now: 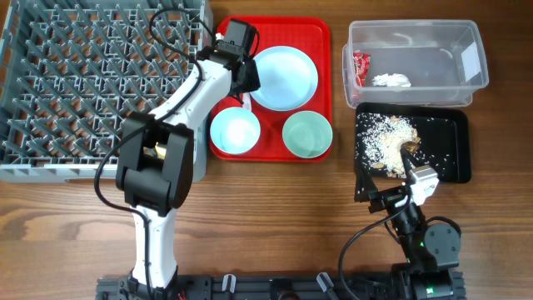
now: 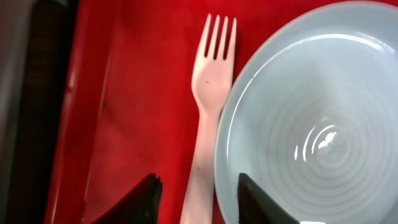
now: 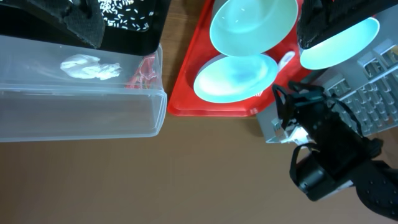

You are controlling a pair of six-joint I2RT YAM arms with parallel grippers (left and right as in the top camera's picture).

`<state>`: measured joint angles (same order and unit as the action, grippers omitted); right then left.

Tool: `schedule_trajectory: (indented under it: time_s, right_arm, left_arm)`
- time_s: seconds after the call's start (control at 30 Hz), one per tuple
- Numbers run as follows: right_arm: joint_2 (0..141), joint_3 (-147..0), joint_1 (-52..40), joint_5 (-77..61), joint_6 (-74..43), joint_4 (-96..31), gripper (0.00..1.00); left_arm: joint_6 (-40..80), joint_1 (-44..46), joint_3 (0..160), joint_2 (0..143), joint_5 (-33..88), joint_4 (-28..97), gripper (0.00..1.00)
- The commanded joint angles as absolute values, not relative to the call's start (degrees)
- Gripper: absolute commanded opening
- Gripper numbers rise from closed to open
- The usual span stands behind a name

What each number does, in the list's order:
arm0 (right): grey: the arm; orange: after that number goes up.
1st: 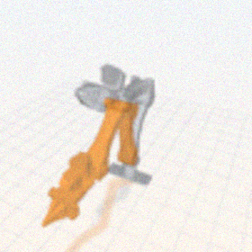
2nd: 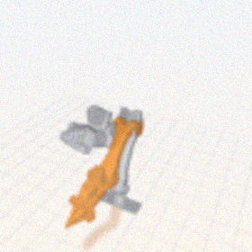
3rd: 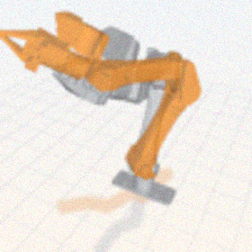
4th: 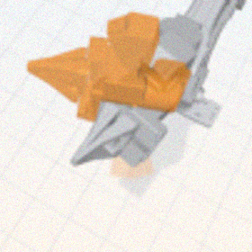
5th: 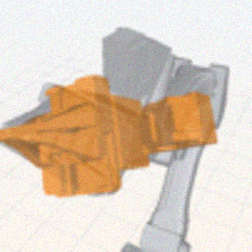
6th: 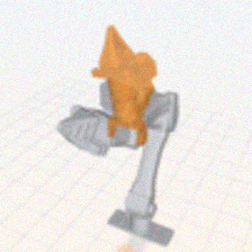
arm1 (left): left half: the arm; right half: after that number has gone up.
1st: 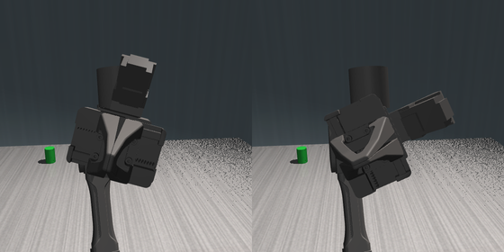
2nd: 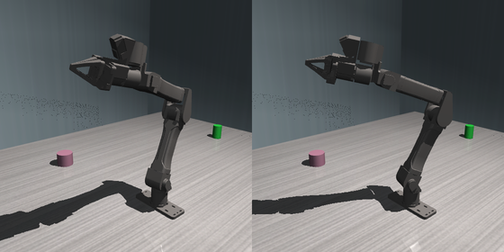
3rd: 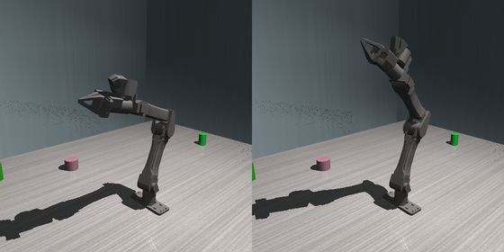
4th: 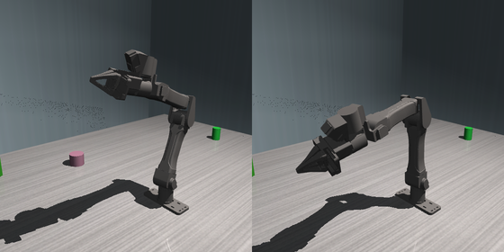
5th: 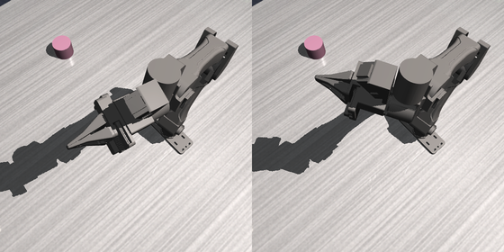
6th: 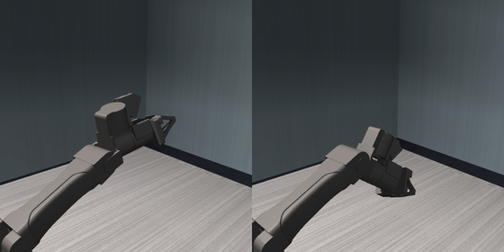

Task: Sort waste into correct bins and load items into the dishwasher rack
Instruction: 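Lower the left gripper onto the white fork and grasp it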

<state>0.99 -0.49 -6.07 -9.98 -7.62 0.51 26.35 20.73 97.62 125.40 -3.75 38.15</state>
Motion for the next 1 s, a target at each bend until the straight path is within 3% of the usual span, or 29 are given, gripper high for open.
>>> schedule_trajectory:
  time_s: [0.0, 0.57, 0.97]
  right_arm:
    - [0.21, -0.3, -5.93, -8.78, -7.09, 0.73, 1.0]
    - [0.21, -0.3, -5.93, -8.78, -7.09, 0.71, 1.0]
    - [0.21, -0.3, -5.93, -8.78, -7.09, 0.71, 1.0]
  left_arm:
    - [26.15, 20.71, 98.96, 122.96, -9.39, 38.46, 0.27]
    - [25.76, 21.93, 98.96, 127.26, -12.71, 35.27, 0.16]
    - [25.76, 22.76, 98.96, 129.78, -10.15, 34.17, 0.15]
